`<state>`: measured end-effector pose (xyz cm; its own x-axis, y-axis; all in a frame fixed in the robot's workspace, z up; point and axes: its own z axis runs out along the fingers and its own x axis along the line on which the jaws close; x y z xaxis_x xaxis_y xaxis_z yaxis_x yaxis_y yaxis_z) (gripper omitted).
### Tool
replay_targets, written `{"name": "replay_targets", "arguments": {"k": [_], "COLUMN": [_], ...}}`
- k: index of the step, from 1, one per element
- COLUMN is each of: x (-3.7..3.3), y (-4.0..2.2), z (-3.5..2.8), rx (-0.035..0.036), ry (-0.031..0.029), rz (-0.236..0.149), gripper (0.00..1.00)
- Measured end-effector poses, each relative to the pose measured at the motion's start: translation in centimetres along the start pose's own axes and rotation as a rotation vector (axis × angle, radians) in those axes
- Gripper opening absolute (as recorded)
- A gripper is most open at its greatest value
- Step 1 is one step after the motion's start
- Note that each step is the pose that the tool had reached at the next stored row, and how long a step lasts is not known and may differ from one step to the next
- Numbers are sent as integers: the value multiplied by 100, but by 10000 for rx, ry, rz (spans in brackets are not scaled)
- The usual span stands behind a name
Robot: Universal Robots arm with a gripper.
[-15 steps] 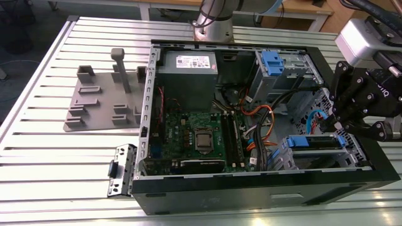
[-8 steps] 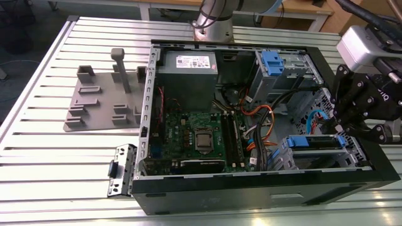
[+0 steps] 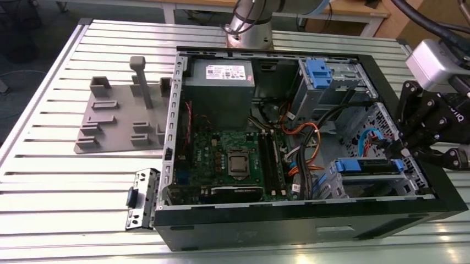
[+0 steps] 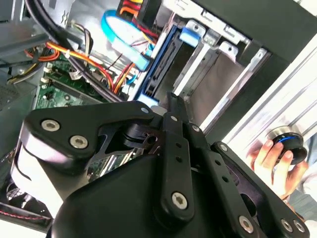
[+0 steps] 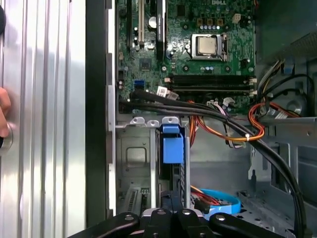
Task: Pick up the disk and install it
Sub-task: 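Insert the disk into the insertion slot, then insert the first disk wire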
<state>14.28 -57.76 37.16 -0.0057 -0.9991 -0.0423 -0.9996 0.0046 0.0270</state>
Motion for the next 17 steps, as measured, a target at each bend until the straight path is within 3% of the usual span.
{"name": "replay_targets", "arguments": {"k": [4, 17], "x": [-7, -7], "y": [-68, -79], "z": [0, 0], "rx": [-2, -2], "ry": [1, 0], "rz": [0, 0], "gripper": [10, 10]}}
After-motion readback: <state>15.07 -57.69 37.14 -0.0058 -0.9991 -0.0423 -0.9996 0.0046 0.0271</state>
